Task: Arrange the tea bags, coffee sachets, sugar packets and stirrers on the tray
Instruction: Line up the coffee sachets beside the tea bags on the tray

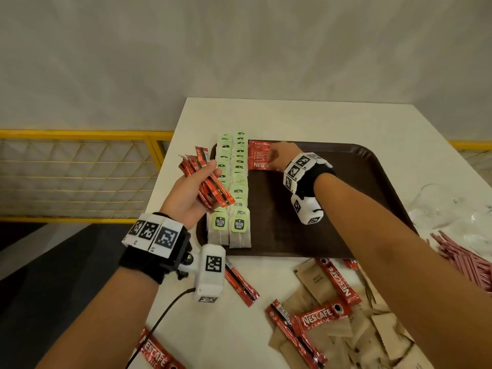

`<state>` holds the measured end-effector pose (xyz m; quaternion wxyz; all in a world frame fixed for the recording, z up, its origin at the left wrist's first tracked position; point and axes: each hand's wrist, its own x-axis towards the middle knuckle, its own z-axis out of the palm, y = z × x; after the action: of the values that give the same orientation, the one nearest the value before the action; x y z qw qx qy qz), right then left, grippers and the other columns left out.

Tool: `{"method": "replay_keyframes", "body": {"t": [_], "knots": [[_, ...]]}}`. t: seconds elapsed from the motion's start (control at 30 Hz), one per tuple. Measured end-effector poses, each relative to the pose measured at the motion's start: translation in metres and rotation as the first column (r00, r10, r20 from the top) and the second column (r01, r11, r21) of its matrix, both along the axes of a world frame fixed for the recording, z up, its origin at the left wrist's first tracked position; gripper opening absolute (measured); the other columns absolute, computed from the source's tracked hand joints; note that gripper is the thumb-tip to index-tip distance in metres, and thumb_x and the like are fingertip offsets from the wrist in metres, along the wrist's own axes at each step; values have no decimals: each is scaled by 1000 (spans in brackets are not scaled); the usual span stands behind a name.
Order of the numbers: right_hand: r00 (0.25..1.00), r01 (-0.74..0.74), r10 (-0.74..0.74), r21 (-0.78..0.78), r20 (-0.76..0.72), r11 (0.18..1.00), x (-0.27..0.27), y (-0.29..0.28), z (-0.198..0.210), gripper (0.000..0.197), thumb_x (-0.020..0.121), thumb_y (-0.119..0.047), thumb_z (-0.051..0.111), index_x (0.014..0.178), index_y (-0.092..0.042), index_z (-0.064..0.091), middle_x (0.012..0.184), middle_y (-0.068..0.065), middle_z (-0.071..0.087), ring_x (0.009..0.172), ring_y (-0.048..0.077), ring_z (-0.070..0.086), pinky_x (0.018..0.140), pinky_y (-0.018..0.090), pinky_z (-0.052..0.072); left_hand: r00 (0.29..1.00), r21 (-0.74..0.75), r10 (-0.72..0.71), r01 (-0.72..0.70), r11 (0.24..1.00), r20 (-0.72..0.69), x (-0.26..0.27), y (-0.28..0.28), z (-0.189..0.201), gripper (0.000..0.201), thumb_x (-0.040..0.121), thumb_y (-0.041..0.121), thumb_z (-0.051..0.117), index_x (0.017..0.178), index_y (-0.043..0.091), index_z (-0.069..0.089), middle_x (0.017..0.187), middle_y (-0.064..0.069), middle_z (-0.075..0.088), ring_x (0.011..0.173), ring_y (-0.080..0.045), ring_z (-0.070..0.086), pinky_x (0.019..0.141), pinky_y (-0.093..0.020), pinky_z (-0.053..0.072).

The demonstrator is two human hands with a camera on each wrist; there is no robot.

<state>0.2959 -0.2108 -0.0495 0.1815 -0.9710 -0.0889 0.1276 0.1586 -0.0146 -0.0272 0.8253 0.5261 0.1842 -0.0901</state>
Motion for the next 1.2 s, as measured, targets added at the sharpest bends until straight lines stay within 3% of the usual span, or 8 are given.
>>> {"method": "replay_keyframes", "body": {"t": [0.27, 0.53, 0.67, 0.8, 0.93, 1.0, 1.07, 1.2], "knots": [[999, 19, -17, -45, 50, 999, 0, 2, -6, 16, 80, -28, 69, 93, -24, 60, 111, 9, 56, 115, 29, 48, 99, 47, 43, 1000, -51, -6, 5, 999, -13, 1, -14, 0, 4, 89, 23, 61, 87, 19, 61, 67, 5, 63, 57, -6, 59, 48, -22, 51], [997, 49, -50, 20, 67, 999, -3, -3, -7, 23, 82, -27, 69, 102, -19, 63, 118, 9, 51, 121, 27, 41, 101, 46, 40, 999, -56, -44, 43, 998, -17, 4, -13, -4, 7, 88, 26, 62, 92, 20, 61, 74, 4, 62, 57, -7, 61, 47, -25, 51], [983, 25, -59, 191, 176, 981, -12, 2, 7, 20, 85, -35, 65, 97, -19, 63, 104, 3, 56, 107, 20, 49, 92, 33, 40, 993, -65, -118, 118, 991, 11, 5, -15, -5, 24, 87, 27, 63, 110, 18, 63, 92, -2, 70, 80, -14, 69, 69, -32, 56], [994, -37, 86, 559, -62, 828, -39, 21, 41, 38, 91, -41, 54, 107, -8, 63, 88, -6, 59, 81, 10, 55, 67, 20, 44, 991, -29, -130, 131, 991, 18, 8, -22, -6, 32, 85, 25, 65, 116, 18, 62, 94, -1, 73, 89, -17, 69, 79, -37, 54], [910, -47, 323, 712, -259, 701, -58, 30, 56, 21, 90, -17, 60, 100, 2, 62, 71, 2, 54, 54, 6, 50, 46, 16, 41, 995, 9, -91, 91, 996, 32, 9, -27, -8, 33, 82, 23, 69, 113, 14, 62, 91, -2, 70, 90, -20, 66, 77, -36, 54], [909, -17, 327, 761, -259, 648, -61, 26, 61, 5, 90, -8, 59, 91, -4, 61, 69, 4, 53, 51, 5, 51, 43, 14, 40, 996, -18, -83, 84, 996, 40, 8, -27, -9, 40, 82, 24, 68, 119, 14, 60, 103, -6, 69, 98, -22, 66, 85, -39, 53], [911, 31, 308, 792, -273, 610, -65, 19, 65, 1, 89, -8, 59, 90, -8, 60, 72, 5, 56, 54, 7, 55, 44, 15, 43, 998, -53, -51, 54, 997, 46, 8, -26, -8, 37, 84, 22, 67, 120, 14, 59, 103, -5, 69, 97, -21, 66, 83, -39, 53], [892, -136, 380, 654, -246, 744, -83, 27, 63, 24, 77, -11, 74, 89, -15, 53, 76, 3, 57, 58, 6, 59, 48, 21, 50, 1000, -129, 12, -11, 992, 8, 11, -27, -6, 35, 88, 28, 62, 118, 10, 60, 106, -12, 68, 87, -23, 69, 67, -36, 56]]}}
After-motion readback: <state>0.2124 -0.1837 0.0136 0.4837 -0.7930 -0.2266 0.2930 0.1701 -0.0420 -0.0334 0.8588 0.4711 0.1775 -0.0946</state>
